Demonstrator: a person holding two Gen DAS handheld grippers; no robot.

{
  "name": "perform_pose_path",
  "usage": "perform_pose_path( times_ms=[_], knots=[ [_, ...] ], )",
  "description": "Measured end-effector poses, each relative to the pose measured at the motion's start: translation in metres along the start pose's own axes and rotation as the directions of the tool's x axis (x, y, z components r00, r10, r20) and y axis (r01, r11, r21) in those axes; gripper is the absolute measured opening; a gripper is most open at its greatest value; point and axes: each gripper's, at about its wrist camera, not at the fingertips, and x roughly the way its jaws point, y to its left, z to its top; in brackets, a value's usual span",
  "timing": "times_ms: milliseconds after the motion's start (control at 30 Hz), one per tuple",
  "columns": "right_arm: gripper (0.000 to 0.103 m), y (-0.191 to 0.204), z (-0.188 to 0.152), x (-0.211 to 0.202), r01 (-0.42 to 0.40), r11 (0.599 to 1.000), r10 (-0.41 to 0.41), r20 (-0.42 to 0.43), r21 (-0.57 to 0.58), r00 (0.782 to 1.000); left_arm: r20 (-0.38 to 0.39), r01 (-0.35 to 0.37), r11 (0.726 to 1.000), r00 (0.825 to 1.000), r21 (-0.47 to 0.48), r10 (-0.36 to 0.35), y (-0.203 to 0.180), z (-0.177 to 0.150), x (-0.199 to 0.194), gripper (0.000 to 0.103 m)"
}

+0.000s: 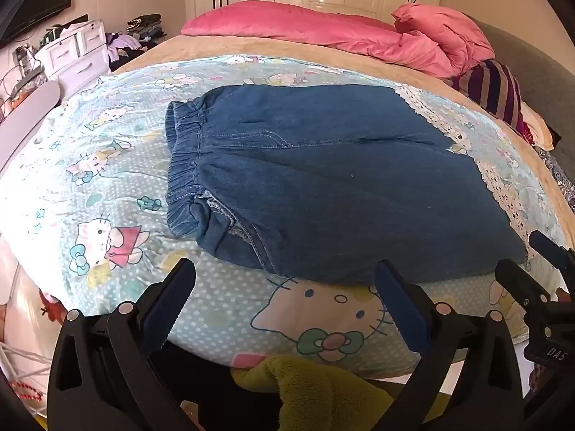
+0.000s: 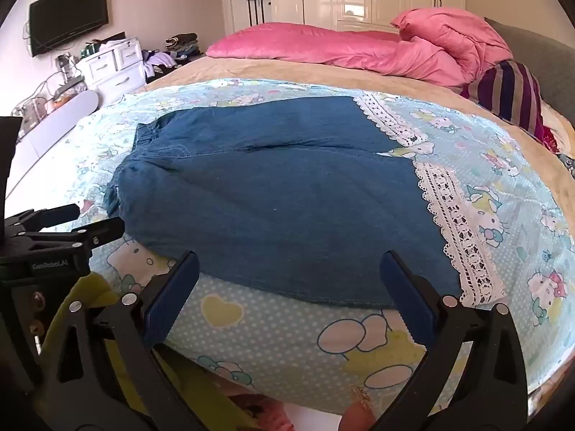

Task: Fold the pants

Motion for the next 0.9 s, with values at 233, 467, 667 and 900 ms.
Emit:
perform_pose_path(
  times_ms=[233,467,667,900],
  knots=[
    [0.095,0.0015,0.0006,-0.0019,0.003,1.000,-0.003,0.010,-0.005,1.000,0.001,-0.003,1.000,1.000,0.010,0.003,-0.0020,0.0056,-0.0055,0.099],
    [0.095,0.0035,0.0015,-0.0048,0.004,1.000,-0.003,0.013,-0.007,1.000,0.010,-0.004,1.000,1.000,0.003,0.003,-0.0009,0.0022,-0.0050,0.099],
    [0.095,0.0015,0.0032,-0.0033,0.001,1.000,-0.001,0.014,-0.010,1.000,0.015,-0.002,1.000,1.000,0.010,0.002,-0.0044,0.0008,-0.0084,0.099],
    [0.095,0.0040,0.0042,-0.0047,0.005,1.000,-0.005,0.015,-0.010,1.000,0.013,-0.004,1.000,1.000,0.011,0.004,-0.0056,0.0005,-0.0086,0.099]
  ],
)
